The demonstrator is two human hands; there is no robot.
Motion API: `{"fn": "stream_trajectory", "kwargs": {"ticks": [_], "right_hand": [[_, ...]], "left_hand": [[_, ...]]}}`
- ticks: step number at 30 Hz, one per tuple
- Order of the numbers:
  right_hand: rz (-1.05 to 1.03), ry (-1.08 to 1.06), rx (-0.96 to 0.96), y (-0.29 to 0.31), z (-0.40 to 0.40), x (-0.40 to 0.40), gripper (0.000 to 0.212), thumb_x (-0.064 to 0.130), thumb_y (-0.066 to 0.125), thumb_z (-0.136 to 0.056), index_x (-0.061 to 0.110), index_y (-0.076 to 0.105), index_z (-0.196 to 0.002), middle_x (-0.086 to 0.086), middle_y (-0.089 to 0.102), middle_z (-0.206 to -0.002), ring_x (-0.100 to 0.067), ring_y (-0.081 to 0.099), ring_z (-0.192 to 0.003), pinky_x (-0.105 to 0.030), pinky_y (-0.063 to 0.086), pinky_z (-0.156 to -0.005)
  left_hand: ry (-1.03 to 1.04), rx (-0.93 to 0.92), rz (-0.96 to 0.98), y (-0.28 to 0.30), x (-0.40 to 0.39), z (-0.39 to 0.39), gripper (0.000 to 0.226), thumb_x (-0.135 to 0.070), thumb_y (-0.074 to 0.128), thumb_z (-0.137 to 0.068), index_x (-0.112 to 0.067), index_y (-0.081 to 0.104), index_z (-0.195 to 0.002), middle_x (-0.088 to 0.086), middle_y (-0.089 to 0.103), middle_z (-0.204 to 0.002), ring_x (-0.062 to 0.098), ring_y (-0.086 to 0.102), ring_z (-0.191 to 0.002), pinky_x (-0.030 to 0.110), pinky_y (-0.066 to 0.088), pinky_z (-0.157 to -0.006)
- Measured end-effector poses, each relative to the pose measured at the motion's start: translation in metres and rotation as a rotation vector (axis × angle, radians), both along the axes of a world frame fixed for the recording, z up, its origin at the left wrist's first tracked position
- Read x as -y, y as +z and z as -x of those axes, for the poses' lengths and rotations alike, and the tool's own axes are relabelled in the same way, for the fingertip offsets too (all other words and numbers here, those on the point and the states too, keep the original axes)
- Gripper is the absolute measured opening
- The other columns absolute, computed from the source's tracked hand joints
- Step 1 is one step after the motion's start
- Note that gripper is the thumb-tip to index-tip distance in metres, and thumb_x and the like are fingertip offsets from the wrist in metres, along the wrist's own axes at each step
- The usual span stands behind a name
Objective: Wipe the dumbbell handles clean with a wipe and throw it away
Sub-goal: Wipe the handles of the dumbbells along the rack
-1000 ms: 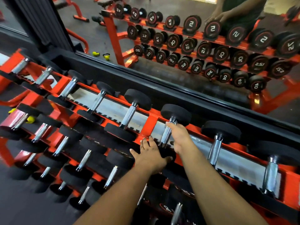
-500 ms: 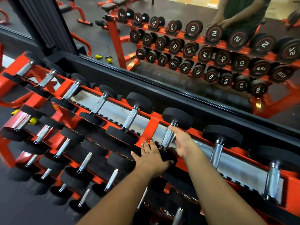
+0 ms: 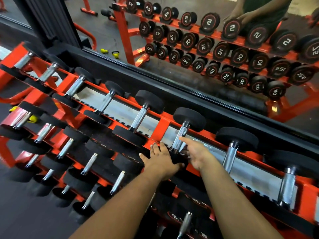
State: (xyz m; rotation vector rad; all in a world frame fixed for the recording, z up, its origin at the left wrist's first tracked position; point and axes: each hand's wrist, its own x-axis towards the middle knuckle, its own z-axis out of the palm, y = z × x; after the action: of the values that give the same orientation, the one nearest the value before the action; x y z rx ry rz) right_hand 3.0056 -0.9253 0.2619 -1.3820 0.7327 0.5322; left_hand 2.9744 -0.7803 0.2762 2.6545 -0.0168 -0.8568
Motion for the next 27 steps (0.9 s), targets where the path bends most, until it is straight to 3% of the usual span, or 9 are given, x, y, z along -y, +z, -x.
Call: {"fn": "stream_trajectory", "kwargs": {"ticks": [4, 9, 13, 15, 19, 23, 25, 27], "right_hand": [[0.034, 0.068, -0.040, 0.001, -0.003, -0.011, 0.039, 0.041, 0.072, -0.086, 0.012, 0.074, -0.112, -0.009, 0.078, -0.097, -0.027, 0.071, -0.093, -0.040, 0.057, -0.085], [0.000, 0.109, 0.042, 0.005, 0.011, 0.006, 0.022, 0.032, 0.066, -0.096, 0.011, 0.074, -0.097, -0.009, 0.078, -0.088, -0.019, 0.072, -0.073, -0.032, 0.054, -0.071], [0.059, 0.122, -0.003, -0.001, 0.002, -0.005, 0.030, 0.039, 0.072, -0.089, 0.011, 0.075, -0.100, -0.009, 0.078, -0.089, -0.022, 0.069, -0.079, -0.034, 0.052, -0.072], [0.101, 0.089, 0.003, -0.006, 0.001, -0.009, 0.028, 0.037, 0.074, -0.088, 0.011, 0.075, -0.098, -0.007, 0.077, -0.082, -0.023, 0.069, -0.076, -0.035, 0.053, -0.071], [0.066, -0.051, 0.039, -0.027, 0.016, 0.002, 0.023, 0.031, 0.076, -0.088, 0.012, 0.074, -0.102, -0.010, 0.077, -0.093, -0.028, 0.074, -0.085, -0.046, 0.060, -0.082], [0.074, -0.257, 0.061, -0.023, 0.021, 0.012, 0.004, 0.015, 0.067, -0.095, 0.014, 0.068, -0.098, -0.007, 0.070, -0.088, -0.021, 0.065, -0.073, -0.032, 0.054, -0.063], [0.284, -0.247, 0.258, -0.011, 0.018, 0.015, 0.009, 0.018, 0.063, -0.097, 0.018, 0.072, -0.097, -0.003, 0.073, -0.090, -0.020, 0.066, -0.078, -0.032, 0.053, -0.067], [0.724, -0.037, 0.582, 0.004, 0.016, 0.017, 0.020, 0.021, 0.057, -0.100, 0.021, 0.074, -0.110, 0.008, 0.069, -0.094, -0.014, 0.063, -0.084, -0.026, 0.047, -0.070]], "left_hand": [[-0.002, -0.004, -0.010, 0.001, 0.000, 0.000, 0.125, -0.080, 0.053, -0.082, -0.010, -0.014, -0.160, 0.016, -0.008, -0.170, 0.031, -0.005, -0.157, 0.073, -0.001, -0.118], [-0.018, -0.010, -0.009, -0.002, -0.002, -0.002, 0.126, -0.081, 0.053, -0.082, -0.008, -0.014, -0.160, 0.016, -0.008, -0.169, 0.029, -0.007, -0.157, 0.073, -0.003, -0.117], [-0.023, -0.010, -0.021, 0.000, -0.001, -0.001, 0.124, -0.081, 0.051, -0.083, -0.009, -0.015, -0.160, 0.016, -0.009, -0.170, 0.030, -0.006, -0.157, 0.073, -0.002, -0.117], [-0.015, -0.009, -0.027, -0.001, 0.000, -0.002, 0.125, -0.082, 0.052, -0.082, -0.010, -0.015, -0.160, 0.016, -0.009, -0.170, 0.030, -0.005, -0.157, 0.073, -0.002, -0.117], [-0.018, 0.001, -0.019, -0.008, -0.001, -0.003, 0.128, -0.084, 0.052, -0.080, -0.010, -0.014, -0.160, 0.015, -0.008, -0.170, 0.030, -0.006, -0.157, 0.074, -0.002, -0.117], [-0.020, 0.008, -0.013, -0.009, -0.002, -0.003, 0.129, -0.085, 0.052, -0.078, -0.009, -0.012, -0.160, 0.015, -0.007, -0.170, 0.029, -0.005, -0.157, 0.075, -0.001, -0.116], [-0.015, 0.016, -0.011, -0.008, -0.002, -0.003, 0.129, -0.085, 0.053, -0.078, -0.010, -0.012, -0.160, 0.015, -0.007, -0.170, 0.029, -0.005, -0.157, 0.075, -0.001, -0.116], [-0.004, 0.015, 0.003, -0.007, -0.001, -0.002, 0.129, -0.084, 0.054, -0.078, -0.010, -0.011, -0.160, 0.015, -0.006, -0.170, 0.029, -0.005, -0.157, 0.074, -0.002, -0.116]]}}
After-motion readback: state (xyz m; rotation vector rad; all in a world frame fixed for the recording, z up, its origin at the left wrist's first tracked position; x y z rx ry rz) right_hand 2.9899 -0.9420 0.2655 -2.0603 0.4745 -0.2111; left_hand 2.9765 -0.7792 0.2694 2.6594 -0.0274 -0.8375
